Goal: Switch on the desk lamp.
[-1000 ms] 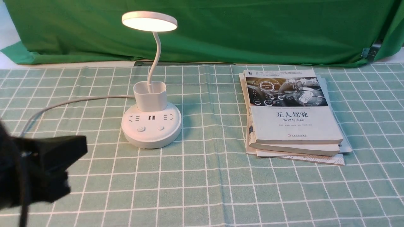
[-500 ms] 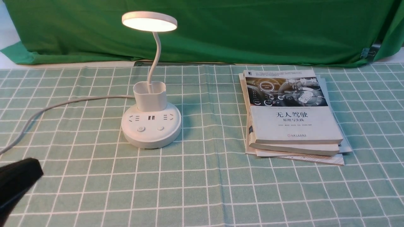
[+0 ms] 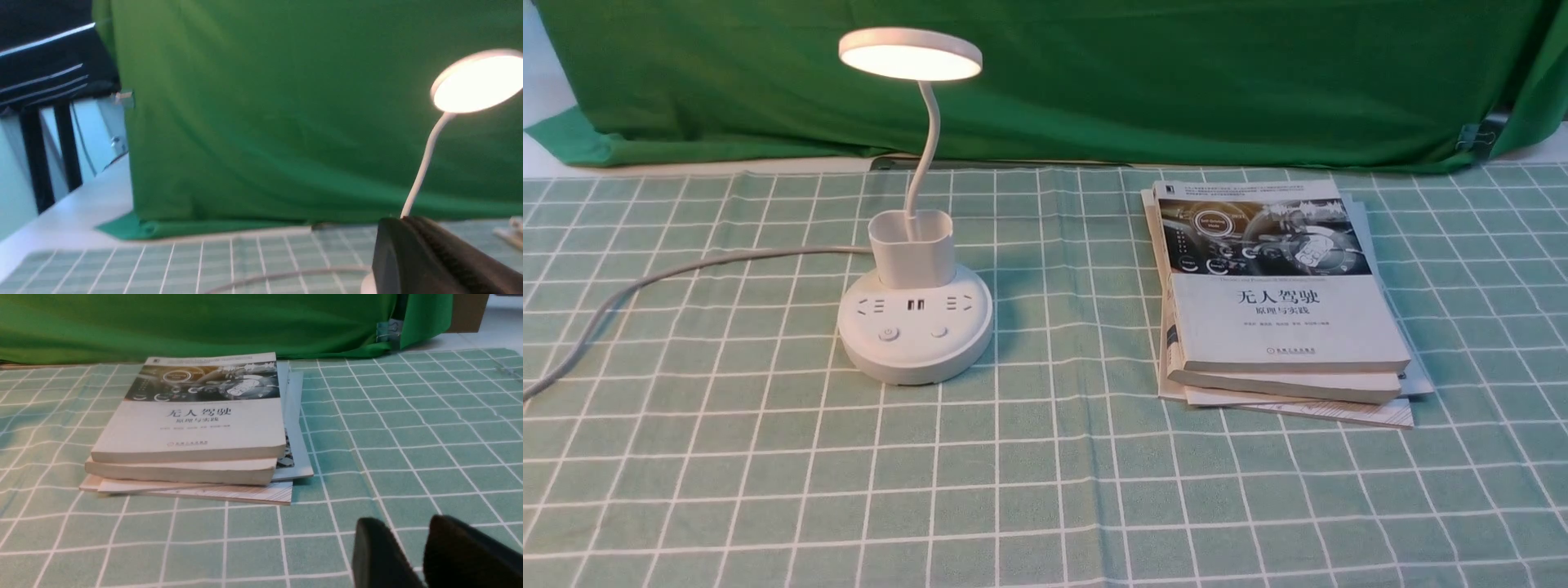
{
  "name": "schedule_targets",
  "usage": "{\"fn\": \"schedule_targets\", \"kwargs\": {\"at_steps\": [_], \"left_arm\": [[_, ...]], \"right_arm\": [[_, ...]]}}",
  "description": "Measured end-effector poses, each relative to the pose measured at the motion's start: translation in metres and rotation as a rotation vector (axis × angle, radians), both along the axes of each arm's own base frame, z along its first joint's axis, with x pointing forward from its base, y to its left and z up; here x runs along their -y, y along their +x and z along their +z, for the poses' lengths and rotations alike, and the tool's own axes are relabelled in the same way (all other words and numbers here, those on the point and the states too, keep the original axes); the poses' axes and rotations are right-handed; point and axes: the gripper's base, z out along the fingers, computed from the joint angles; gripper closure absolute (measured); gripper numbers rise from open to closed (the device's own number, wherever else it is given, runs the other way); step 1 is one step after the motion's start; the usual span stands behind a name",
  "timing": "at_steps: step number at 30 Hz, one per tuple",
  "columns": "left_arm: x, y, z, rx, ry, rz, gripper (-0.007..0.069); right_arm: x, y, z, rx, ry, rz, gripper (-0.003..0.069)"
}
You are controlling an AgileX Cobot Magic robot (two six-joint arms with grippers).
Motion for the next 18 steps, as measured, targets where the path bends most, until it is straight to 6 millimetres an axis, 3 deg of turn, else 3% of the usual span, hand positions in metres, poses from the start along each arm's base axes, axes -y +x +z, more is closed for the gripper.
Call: {"fn": "schedule_targets", "kwargs": {"at_steps": [7, 18], "left_arm": [[0.002, 0.001, -0.033, -0.313, -0.039, -0.012, 0.0621], [0.000, 0.001, -0.034, -0.319, -0.048, 0.017, 0.0621]], "right_arm": [[0.000, 0.000, 0.000, 0.001, 0.000, 0.000, 0.0419], [0.000, 0.000, 0.000, 0.001, 0.000, 0.000, 0.0419]]}}
